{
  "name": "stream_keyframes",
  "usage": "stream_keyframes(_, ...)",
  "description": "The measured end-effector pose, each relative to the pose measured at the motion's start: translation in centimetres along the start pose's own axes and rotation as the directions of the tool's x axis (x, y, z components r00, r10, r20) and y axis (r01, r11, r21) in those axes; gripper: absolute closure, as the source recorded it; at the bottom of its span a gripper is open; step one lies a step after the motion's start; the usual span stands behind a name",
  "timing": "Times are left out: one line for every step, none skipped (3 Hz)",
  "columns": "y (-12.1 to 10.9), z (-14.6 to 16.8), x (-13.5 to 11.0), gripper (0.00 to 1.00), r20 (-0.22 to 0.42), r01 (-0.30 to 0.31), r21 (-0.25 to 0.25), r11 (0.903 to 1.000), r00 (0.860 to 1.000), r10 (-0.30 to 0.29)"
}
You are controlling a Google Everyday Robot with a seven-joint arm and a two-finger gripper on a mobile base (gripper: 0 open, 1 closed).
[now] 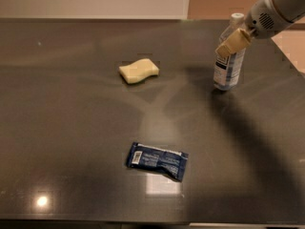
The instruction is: Move blue plastic bottle near sponge
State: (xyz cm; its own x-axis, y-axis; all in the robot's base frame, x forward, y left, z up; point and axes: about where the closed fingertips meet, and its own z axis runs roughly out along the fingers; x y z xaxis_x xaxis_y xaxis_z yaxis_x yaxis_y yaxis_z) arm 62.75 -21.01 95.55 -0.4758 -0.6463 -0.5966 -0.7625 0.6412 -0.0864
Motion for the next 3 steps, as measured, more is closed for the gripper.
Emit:
stream_keyframes(2.2,1.0,-3.2,1.00,0.051,0.082,-0.070,0.9941,0.996,-0.079)
stream_keyframes(4.2,2.4,-6.3,1.00,0.106,0.162,-0.133,0.9779,0.983,-0.148)
stream_keyframes(5.6,4.0,-8.6,1.00,0.156,0.216,-0.187,0.9583,0.970,-0.189)
